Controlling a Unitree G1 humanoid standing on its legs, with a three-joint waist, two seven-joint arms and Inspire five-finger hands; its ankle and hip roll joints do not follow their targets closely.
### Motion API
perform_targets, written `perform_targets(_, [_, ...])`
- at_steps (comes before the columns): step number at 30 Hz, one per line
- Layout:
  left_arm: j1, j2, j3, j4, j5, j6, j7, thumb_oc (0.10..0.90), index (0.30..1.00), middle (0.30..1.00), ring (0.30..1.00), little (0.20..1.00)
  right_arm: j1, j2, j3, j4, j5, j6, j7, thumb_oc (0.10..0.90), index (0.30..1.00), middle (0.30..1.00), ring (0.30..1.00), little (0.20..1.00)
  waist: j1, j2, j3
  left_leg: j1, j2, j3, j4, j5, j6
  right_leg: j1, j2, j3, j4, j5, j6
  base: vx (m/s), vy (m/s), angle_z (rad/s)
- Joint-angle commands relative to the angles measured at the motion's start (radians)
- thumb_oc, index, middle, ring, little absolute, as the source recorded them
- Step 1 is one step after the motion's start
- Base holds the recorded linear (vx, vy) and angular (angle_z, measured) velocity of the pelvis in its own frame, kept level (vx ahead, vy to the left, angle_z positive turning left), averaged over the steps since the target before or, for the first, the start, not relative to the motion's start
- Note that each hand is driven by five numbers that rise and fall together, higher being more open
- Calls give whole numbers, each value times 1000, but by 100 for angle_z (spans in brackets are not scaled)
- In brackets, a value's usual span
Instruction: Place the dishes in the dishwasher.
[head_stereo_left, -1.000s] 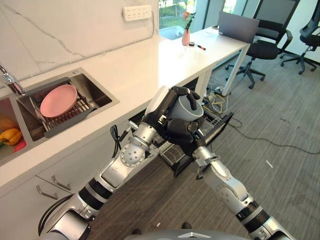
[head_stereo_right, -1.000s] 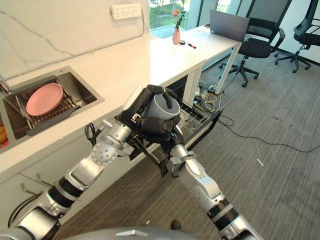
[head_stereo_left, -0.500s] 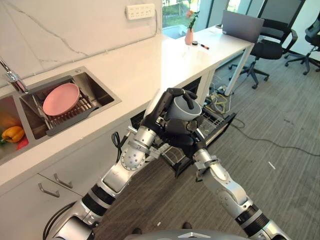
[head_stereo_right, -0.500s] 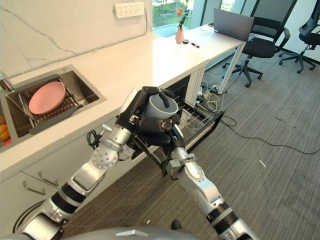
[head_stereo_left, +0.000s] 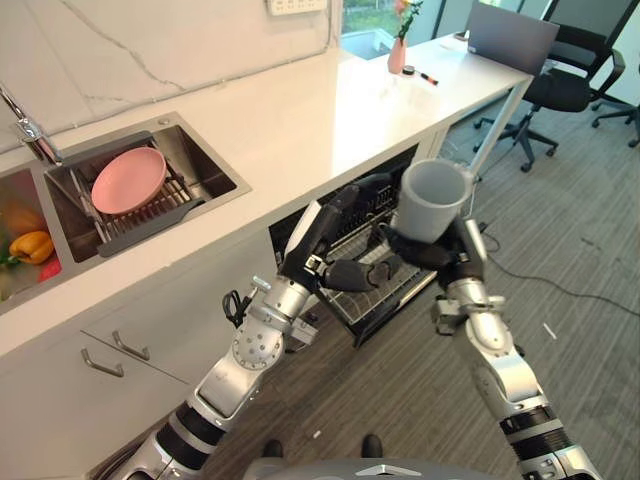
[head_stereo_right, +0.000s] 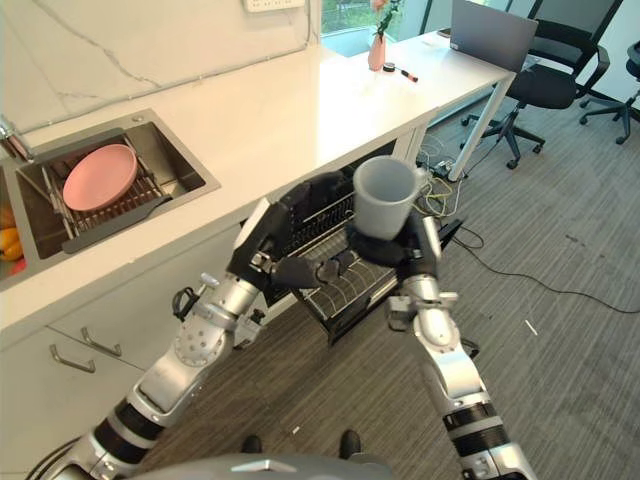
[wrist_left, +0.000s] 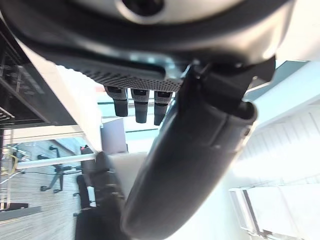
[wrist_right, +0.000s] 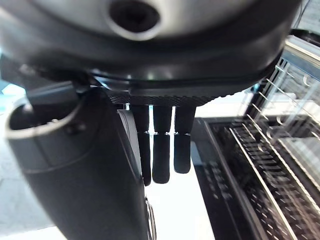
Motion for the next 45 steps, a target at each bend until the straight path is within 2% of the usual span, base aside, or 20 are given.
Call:
perform_targets(1, [-30, 26, 33, 31, -31, -55, 16, 800, 900, 900, 900, 900, -111, -11, -131, -121, -8, -172, -25, 400, 300, 300, 300, 300, 4, -3, -78, 16, -27, 4, 4, -44, 3, 68, -20, -15, 36, -113, 74, 0, 0, 0])
perform_targets(4, [-4, 37, 68, 38, -19, -52, 6, 800, 900, 900, 900, 900, -93, -62, -155, -80, -74, -144, -14, 400, 300, 300, 300, 300, 6, -4, -76, 13, -29, 2, 4, -42, 3, 65, -21, -17, 39, -112, 75, 0, 0, 0])
perform_targets(6, [43, 59, 109, 47, -32, -50, -25, 800, 900, 900, 900, 900, -76, -175, -163, -31, -164, -94, 30, 400, 300, 300, 300, 300, 12, -13, -71, 8, -29, -1, 4, -39, 2, 61, -22, -23, 42, -110, 78, 0, 0, 0])
perform_targets(8, [45, 58, 110, 46, -32, -49, -26, 800, 900, 900, 900, 900, -77, -176, -161, -29, -164, -95, 30, 400, 300, 300, 300, 300, 11, -12, -72, 7, -29, -1, 4, -39, 2, 60, -22, -24, 42, -110, 78, -9, -2, 3])
perform_targets(9, [83, 86, 135, 43, -47, -41, -65, 800, 900, 900, 900, 900, -78, -286, -151, 16, -198, -52, 73, 400, 300, 300, 300, 300, 17, -20, -67, 2, -30, -5, 4, -36, 1, 55, -23, -29, 45, -109, 81, -31, -6, 5])
perform_targets(11, [125, 121, 162, 44, -54, -33, -99, 800, 900, 900, 900, 900, -96, -402, -123, 68, -262, -22, 118, 400, 300, 300, 300, 300, 28, -28, -62, -6, -29, -7, 4, -32, -1, 49, -23, -34, 48, -107, 83, -31, -8, 5])
perform_targets(12, [126, 120, 164, 43, -54, -33, -100, 800, 900, 900, 900, 900, -99, -403, -120, 70, -262, -23, 118, 400, 300, 300, 300, 300, 26, -27, -62, -6, -29, -7, 4, -33, -1, 48, -23, -34, 48, -108, 83, -20, -3, 5])
perform_targets(13, [158, 149, 173, 43, -53, -28, -125, 800, 900, 900, 900, 900, -129, -497, -95, 106, -317, 3, 140, 400, 300, 300, 300, 300, 36, -34, -57, -13, -30, -10, 4, -30, -1, 43, -22, -38, 50, -105, 86, -15, 2, 12])
perform_targets(15, [196, 184, 183, 42, -52, -27, -161, 800, 900, 900, 900, 900, -178, -605, -28, 165, -387, 13, 193, 400, 300, 300, 300, 300, 52, -41, -48, -20, -30, -15, 4, -26, -2, 39, -22, -45, 50, -105, 87, -16, -1, 16])
perform_targets(19, [256, 225, 201, 36, -52, -25, -203, 800, 900, 900, 900, 900, -263, -713, 83, 239, -419, 24, 255, 400, 300, 300, 300, 300, 72, -56, -33, -32, -30, -26, 4, -20, -4, 38, -21, -61, 48, -105, 88, 2, -18, 11])
perform_targets(20, [298, 250, 212, 53, -51, -19, -226, 800, 900, 900, 900, 900, -317, -787, 161, 316, -428, 29, 290, 400, 300, 300, 300, 300, 100, -73, -16, -43, -28, -44, 4, -22, -11, 42, -19, -78, 42, -113, 88, 29, -42, 4])
perform_targets(22, [300, 248, 217, 52, -51, -19, -226, 800, 900, 900, 900, 900, -330, -786, 173, 322, -427, 26, 290, 400, 300, 300, 300, 300, 95, -72, -17, -44, -28, -45, 4, -22, -11, 42, -19, -79, 42, -113, 88, 10, -23, 12])
perform_targets(25, [336, 273, 218, 79, -61, -14, -255, 800, 900, 900, 900, 900, -413, -856, 296, 456, -443, 30, 335, 400, 300, 300, 300, 300, 138, -95, 11, -87, -27, -76, 4, -1, -21, 28, -18, -110, 37, -109, 87, -38, -35, 36])
perform_targets(26, [337, 272, 219, 79, -61, -14, -255, 800, 900, 900, 900, 900, -419, -855, 301, 458, -442, 29, 335, 400, 300, 300, 300, 300, 136, -94, 10, -88, -27, -77, 4, -1, -21, 28, -18, -111, 37, -109, 87, -50, -43, 38])
perform_targets(29, [346, 291, 226, 115, -64, -13, -256, 800, 900, 900, 900, 900, -505, -886, 415, 552, -478, 35, 363, 400, 300, 300, 300, 300, 182, -108, 55, -139, -31, -110, 4, 22, -29, -2, -19, -142, 37, -103, 88, -71, -38, 36])
perform_targets(30, [345, 289, 227, 116, -64, -13, -255, 800, 900, 900, 900, 900, -514, -885, 422, 556, -478, 34, 363, 400, 300, 300, 300, 300, 179, -108, 54, -141, -31, -111, 4, 22, -29, -4, -19, -143, 38, -103, 88, -73, -31, 31])
perform_targets(32, [345, 303, 239, 125, -27, -15, -249, 800, 900, 900, 900, 900, -565, -913, 512, 614, -597, 41, 367, 400, 300, 300, 300, 300, 210, -112, 87, -177, -36, -131, 9, 35, -33, -25, -22, -163, 41, -98, 86, -44, -24, 35])
perform_targets(34, [351, 306, 243, 129, -18, -17, -250, 800, 900, 900, 900, 900, -587, -913, 544, 633, -626, 40, 366, 400, 300, 300, 300, 300, 217, -111, 97, -188, -37, -140, 10, 38, -34, -27, -23, -172, 40, -97, 86, -10, -17, 32])
perform_targets(37, [350, 311, 249, 152, -23, -22, -250, 800, 900, 900, 900, 900, -581, -873, 563, 736, -652, 38, 356, 400, 300, 300, 300, 300, 237, -106, 126, -225, -45, -163, 13, 51, -39, -46, -25, -192, 39, -97, 87, -57, -22, 26])
perform_targets(45, [342, 265, 298, 223, -57, -14, -179, 800, 900, 900, 900, 900, -616, -760, 590, 966, -671, 63, 333, 400, 300, 300, 300, 300, 313, -58, 261, -356, -51, -193, 21, 92, -49, -169, -31, -208, 55, -81, 82, -59, -14, 15])
